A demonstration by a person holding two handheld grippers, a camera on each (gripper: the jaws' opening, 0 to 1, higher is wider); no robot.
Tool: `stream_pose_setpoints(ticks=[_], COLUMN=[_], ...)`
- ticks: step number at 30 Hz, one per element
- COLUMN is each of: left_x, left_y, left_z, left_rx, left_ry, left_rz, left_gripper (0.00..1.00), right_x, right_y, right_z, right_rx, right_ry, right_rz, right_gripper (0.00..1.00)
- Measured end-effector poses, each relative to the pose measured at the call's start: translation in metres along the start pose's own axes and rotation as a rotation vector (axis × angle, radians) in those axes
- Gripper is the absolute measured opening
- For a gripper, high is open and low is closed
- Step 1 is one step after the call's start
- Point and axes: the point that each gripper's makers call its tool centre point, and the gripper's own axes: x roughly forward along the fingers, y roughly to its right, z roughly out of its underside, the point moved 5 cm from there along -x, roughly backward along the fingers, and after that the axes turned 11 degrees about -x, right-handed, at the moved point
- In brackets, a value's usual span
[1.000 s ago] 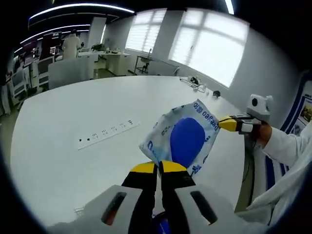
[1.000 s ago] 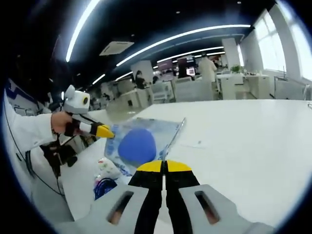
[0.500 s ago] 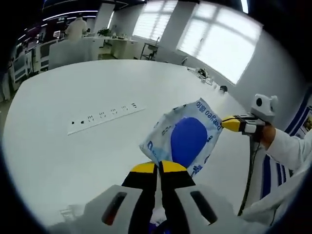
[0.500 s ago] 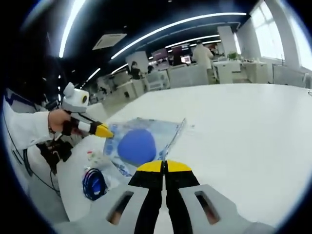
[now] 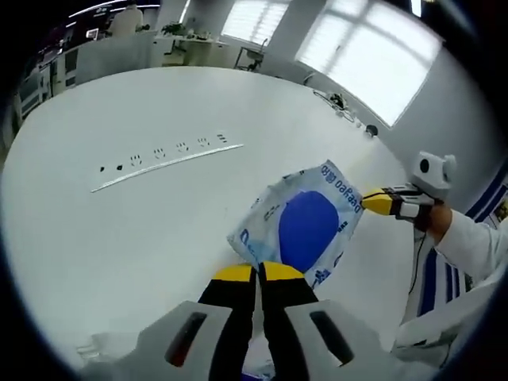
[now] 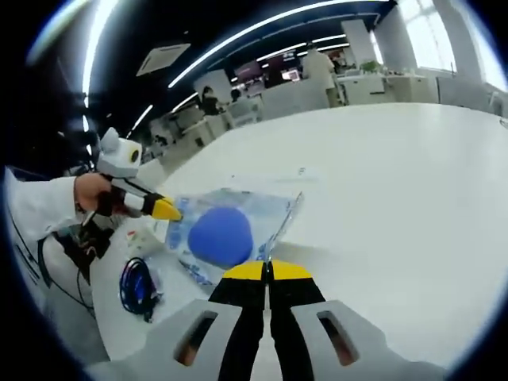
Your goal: Arrange the tabletop items into an orderly group along one side of the table until the central work area is clear of visible clutter.
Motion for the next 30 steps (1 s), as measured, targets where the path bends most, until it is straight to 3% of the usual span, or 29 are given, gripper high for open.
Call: stream_pose_setpoints(ticks=[18, 30], left_x=[0.022, 0.029], left_y=[-0.015, -0.024], left_z=[0.007, 0.010], left_rx=[-0.039, -0.057], left_ry=[-0.043, -0.059], left_rz=[-0.013, -0.016], left_gripper=[0.00, 0.02], right_x=[0.017, 0.023], right_y=[0.009, 0.011], right_z=[0.020, 0.025], right_rx=[0.044, 0.059], right_ry=[-0.034, -0.021], right_rz=[0.004, 0.000], right_gripper=[0.00, 0.00])
